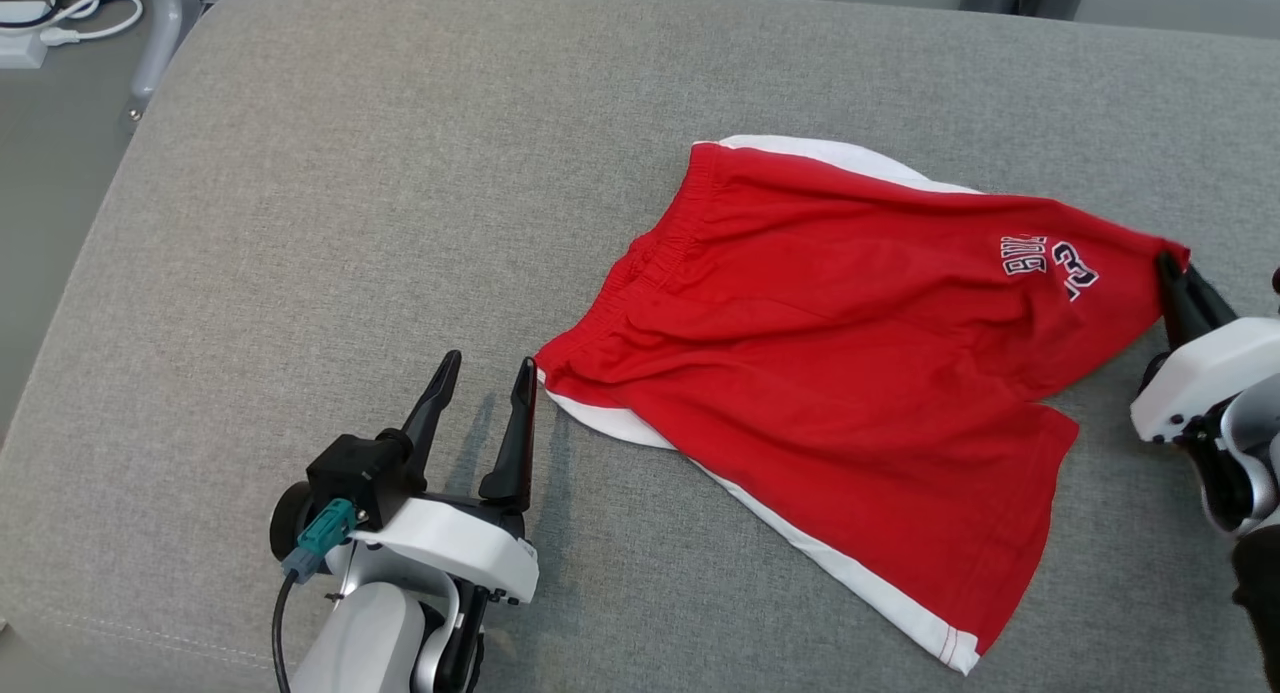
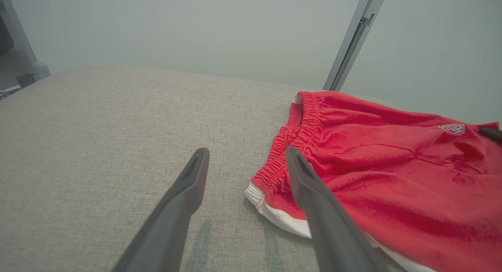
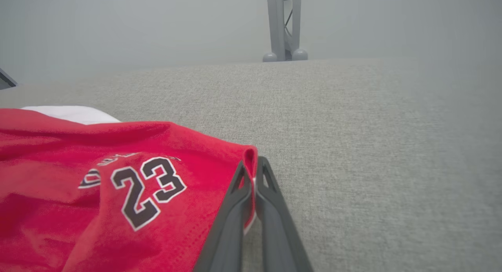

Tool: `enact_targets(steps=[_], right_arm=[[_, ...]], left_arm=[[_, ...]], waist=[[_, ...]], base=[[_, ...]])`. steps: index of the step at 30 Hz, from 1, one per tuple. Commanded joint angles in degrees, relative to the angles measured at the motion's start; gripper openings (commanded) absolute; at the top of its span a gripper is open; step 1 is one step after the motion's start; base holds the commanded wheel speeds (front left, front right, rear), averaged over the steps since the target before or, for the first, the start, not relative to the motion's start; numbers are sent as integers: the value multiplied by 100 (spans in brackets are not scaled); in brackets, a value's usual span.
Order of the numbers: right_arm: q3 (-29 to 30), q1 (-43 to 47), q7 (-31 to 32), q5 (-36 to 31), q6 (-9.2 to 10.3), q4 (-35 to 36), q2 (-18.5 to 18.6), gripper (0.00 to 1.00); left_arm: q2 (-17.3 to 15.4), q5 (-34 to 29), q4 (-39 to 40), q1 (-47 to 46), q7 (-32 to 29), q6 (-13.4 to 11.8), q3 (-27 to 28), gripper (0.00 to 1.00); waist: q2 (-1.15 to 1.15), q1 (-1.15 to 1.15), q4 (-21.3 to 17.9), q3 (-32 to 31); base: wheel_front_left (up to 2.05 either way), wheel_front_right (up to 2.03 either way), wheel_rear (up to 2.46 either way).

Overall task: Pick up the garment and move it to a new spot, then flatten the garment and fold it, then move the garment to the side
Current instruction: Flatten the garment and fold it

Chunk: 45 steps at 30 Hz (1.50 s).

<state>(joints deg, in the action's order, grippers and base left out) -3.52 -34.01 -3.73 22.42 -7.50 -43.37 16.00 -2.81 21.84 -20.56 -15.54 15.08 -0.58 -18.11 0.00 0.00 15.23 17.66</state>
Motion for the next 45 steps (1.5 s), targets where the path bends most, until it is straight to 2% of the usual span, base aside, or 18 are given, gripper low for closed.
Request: enact_targets(steps=[1, 8, 9, 10, 11, 16, 21, 25, 26, 27, 28, 31, 36, 41, 45], right_arm=[[-104, -137, -79, -135, 3, 49, 186, 0], [-760, -675, 114, -642, 3, 211, 895, 0], [-760, -675, 114, -642, 3, 211, 895, 0], [-922, -876, 156, -706, 3, 244, 1108, 0], [-922, -876, 156, -706, 3, 244, 1108, 0], [-1353, -1429, 95, -860, 3, 210, 1596, 0], [-1882, -2053, -53, -1000, 3, -78, 1915, 0], [-2059, -2316, -67, -953, 3, -504, 1864, 0], [-2104, -2353, -39, -926, 3, -610, 1836, 24], [-2128, -2384, 12, -886, 3, -728, 1802, 87], [-2138, -2399, 38, -831, 3, -828, 1765, 100], [-2227, -2332, 1, -686, 3, -1053, 1624, 100], [-2323, -2007, -405, -326, 3, -1303, 1319, 100], [-2053, -1647, -832, 111, 3, -1169, 1017, 100], [-1762, -1135, -1051, 405, 3, -802, 764, 100]], left_arm=[[-21, 63, -10, -62, 11, -36, -11, 100], [-21, 142, 27, -122, 11, -50, -110, 100], [-21, 142, 27, -122, 11, -50, -110, 100], [-23, 177, 40, -158, 11, -46, -144, 100], [-23, 177, 40, -158, 11, -46, -144, 100], [-22, 249, 62, -198, 11, -42, -232, 100], [-21, 345, 83, -283, 11, -66, -323, 100], [-22, 381, 93, -305, 11, -99, -362, 100], [-22, 390, 96, -319, 11, -102, -369, 100], [-21, 396, 100, -332, 11, -112, -374, 100], [-22, 404, 100, -340, 11, -122, -376, 100], [-22, 395, 74, -333, 11, -139, -354, 100], [-23, 236, -7, -268, 11, -93, -175, 100], [-23, 138, -69, -132, 11, -56, -26, 100], [-23, 69, -112, -30, 11, -52, 139, 100]], waist=[[0, 0, -15, -32], [0, 0, 25, -31], [0, 0, 25, -31], [0, 0, 70, 5], [0, 0, 70, 5], [0, 0, 215, 135], [0, 0, 361, 295], [0, 0, 395, 371], [0, 0, 394, 383], [0, 0, 389, 387], [0, 0, 377, 388], [0, 0, 300, 351], [0, 0, -12, 57], [0, 0, -291, -228], [0, 0, -517, -430]], base=[[0, 0, 0], [0, 0, 0], [0, 0, 0], [0, 0, 0], [0, 0, 0], [0, 0, 0], [0, 0, 0], [0, 0, 0], [0, 0, 0], [0, 0, 0], [0, 0, 0], [0, 0, 0], [0, 0, 0], [0, 0, 0], [0, 0, 0]])
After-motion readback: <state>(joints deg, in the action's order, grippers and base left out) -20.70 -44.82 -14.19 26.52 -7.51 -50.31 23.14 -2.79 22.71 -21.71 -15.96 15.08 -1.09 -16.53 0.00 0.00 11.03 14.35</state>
